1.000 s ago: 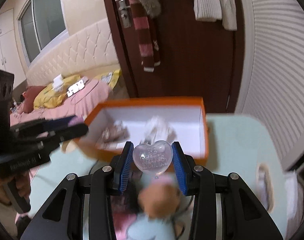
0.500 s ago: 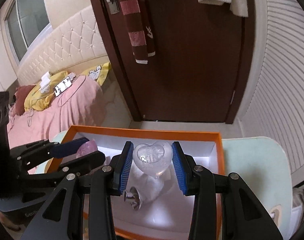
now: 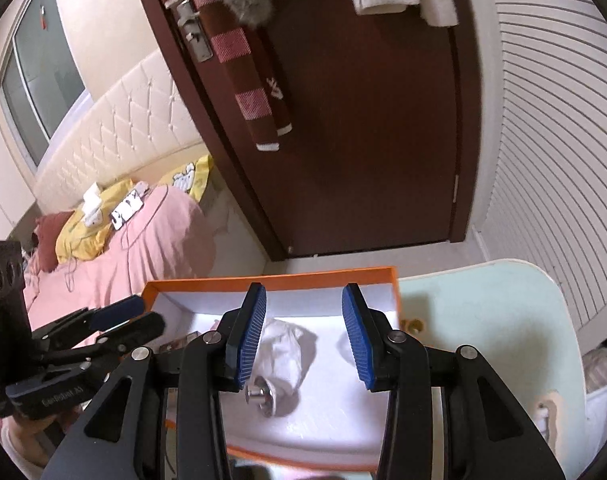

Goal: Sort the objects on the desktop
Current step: 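Carry both hearts over the box and open both grippers to drop them, then grasp the clear bubble-wrap bag with the left gripper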

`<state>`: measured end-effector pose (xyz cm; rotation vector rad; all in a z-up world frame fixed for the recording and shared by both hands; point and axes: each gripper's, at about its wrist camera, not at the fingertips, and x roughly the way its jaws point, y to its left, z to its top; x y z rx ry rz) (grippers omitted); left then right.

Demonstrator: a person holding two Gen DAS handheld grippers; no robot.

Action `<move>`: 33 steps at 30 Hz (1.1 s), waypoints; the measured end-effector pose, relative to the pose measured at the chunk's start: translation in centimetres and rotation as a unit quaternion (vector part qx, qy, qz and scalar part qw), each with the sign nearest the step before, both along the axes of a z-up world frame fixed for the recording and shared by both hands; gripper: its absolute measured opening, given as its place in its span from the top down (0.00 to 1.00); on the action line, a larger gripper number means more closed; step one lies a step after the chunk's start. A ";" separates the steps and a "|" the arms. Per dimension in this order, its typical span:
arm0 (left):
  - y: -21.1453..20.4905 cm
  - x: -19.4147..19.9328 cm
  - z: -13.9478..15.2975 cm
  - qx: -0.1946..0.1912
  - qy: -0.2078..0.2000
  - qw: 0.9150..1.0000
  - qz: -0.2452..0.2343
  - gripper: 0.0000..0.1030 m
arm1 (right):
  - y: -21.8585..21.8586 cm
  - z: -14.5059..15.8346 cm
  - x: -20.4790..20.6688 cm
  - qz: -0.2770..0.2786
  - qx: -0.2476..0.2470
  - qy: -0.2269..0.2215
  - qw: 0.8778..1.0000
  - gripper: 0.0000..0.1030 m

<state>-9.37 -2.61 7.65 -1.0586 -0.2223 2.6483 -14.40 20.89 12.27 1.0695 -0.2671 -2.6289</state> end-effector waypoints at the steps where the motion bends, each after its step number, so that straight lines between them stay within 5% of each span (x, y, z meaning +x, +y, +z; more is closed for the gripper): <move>1: -0.2 0.7 0.1 0.002 0.001 1.000 0.003 0.36 | 0.2 0.2 0.5 -0.002 0.003 0.002 1.000 0.60; 12: 2.4 8.8 -2.4 -0.038 -0.032 0.999 -0.017 0.22 | -1.1 -2.5 10.3 0.019 0.097 0.011 0.995 0.59; 18: 3.1 11.7 -4.0 -0.049 -0.050 0.997 -0.021 0.20 | -1.2 -4.3 14.5 0.018 0.109 0.003 0.994 0.59; 25: 3.5 13.7 -6.8 -0.070 -0.085 0.994 -0.017 0.20 | -1.0 -7.3 15.7 0.011 0.117 -0.046 0.992 0.59; 28: 3.4 13.9 -7.3 -0.097 -0.078 0.992 -0.006 0.12 | -0.4 -7.7 15.6 -0.005 0.118 -0.050 0.992 0.58; 30: 3.3 13.8 -7.5 -0.106 -0.077 0.991 0.000 0.07 | -0.2 -7.9 15.6 -0.012 0.119 -0.048 0.992 0.53; 32: 3.3 13.7 -7.7 -0.116 -0.076 0.990 0.001 0.02 | -0.2 -8.0 15.6 -0.012 0.119 -0.046 0.992 0.35; 33: 3.5 13.7 -7.7 -0.124 -0.075 0.989 0.000 0.02 | -0.3 -8.0 15.7 -0.012 0.120 -0.044 0.992 0.34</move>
